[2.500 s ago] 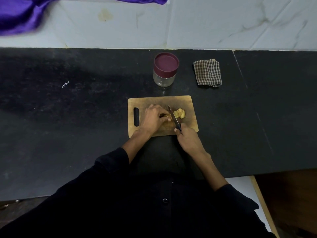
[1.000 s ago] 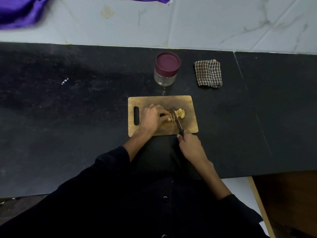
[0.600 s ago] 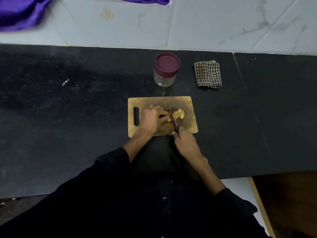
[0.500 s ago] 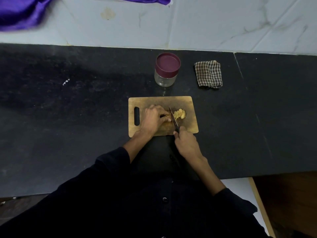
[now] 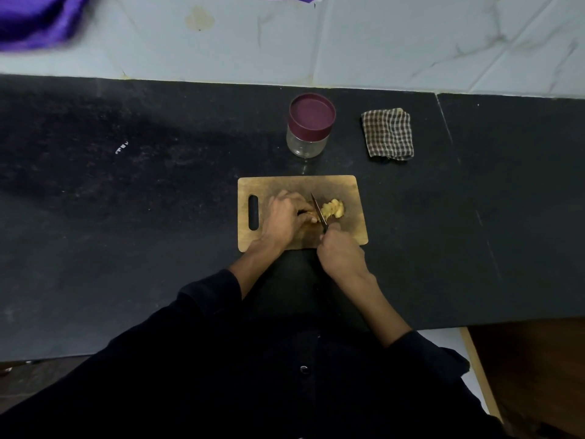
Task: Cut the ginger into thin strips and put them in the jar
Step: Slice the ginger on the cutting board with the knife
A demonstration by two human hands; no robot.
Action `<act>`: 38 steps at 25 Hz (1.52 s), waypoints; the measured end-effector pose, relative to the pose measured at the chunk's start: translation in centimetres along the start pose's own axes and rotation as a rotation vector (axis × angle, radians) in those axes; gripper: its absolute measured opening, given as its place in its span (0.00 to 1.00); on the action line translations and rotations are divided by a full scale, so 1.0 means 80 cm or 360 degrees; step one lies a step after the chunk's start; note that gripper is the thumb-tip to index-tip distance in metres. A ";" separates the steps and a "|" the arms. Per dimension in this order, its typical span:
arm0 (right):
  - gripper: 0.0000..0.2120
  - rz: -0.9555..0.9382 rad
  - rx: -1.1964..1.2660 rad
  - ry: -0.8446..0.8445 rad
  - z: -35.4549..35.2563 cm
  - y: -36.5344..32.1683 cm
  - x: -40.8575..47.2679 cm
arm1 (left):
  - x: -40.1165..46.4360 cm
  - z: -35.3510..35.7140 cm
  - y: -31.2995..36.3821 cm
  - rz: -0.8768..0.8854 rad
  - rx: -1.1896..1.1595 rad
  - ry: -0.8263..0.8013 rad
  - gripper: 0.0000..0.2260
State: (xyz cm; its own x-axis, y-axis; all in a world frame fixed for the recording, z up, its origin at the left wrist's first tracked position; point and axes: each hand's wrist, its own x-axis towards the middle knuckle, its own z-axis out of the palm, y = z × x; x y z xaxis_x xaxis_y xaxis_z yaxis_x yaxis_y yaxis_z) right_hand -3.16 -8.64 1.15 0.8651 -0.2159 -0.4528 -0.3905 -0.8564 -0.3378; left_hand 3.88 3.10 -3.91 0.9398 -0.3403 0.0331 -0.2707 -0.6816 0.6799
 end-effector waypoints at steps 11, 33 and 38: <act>0.08 0.0060 -0.0016 -0.0032 0.011 0.003 -0.014 | 0.000 0.003 0.000 -0.0023 0.0046 0.0042 0.09; 0.08 0.0001 0.0079 -0.0088 0.011 0.031 -0.016 | 0.001 0.000 -0.011 -0.0072 -0.0142 -0.0010 0.10; 0.09 -0.0037 0.0228 -0.0049 -0.003 0.027 -0.002 | 0.003 -0.002 -0.009 -0.0088 -0.0085 -0.0046 0.11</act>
State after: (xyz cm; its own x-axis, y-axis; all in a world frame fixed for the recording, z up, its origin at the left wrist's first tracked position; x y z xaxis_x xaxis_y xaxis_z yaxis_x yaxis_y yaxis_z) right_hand -4.09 -10.52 0.68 0.8650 -0.1805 -0.4682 -0.4137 -0.7846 -0.4617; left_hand 4.36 3.58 -4.26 0.9463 -0.3221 -0.0264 -0.2062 -0.6646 0.7182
